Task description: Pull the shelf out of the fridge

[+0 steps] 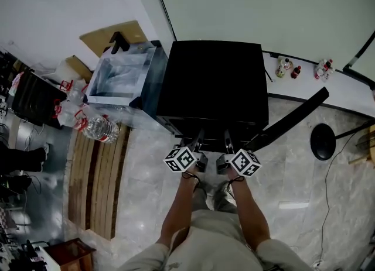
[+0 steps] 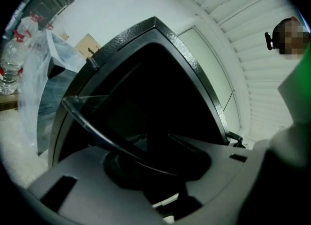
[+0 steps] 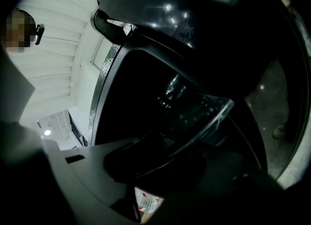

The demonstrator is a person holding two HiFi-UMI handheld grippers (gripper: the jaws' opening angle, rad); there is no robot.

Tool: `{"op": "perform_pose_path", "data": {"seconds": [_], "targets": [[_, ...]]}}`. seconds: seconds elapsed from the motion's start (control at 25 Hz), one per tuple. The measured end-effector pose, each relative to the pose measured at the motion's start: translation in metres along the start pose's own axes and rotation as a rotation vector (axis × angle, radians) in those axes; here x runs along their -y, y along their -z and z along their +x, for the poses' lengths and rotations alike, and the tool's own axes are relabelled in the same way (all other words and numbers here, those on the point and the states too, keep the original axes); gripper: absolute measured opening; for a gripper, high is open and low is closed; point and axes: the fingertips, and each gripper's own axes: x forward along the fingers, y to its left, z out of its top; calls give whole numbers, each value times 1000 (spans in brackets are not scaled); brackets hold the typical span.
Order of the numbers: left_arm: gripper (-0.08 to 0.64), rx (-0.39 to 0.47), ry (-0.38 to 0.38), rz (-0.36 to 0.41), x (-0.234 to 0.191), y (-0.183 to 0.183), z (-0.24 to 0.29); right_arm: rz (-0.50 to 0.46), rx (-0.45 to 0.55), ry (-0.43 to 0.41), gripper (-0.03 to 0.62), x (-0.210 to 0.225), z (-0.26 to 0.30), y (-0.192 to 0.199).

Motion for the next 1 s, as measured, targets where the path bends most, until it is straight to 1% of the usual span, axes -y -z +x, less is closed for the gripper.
{"op": "perform_pose_path", "data": {"seconds": [0.48, 0.68, 1.0], "targets": [[143, 10, -20, -5, 5, 6, -19, 14, -32, -40, 100, -6, -16, 8], [143, 7, -20, -6, 7, 8, -27, 17, -34, -43, 98, -9, -23, 12], [137, 22, -3, -42, 9, 10, -40, 12, -33, -35, 99, -13, -32, 18]]}}
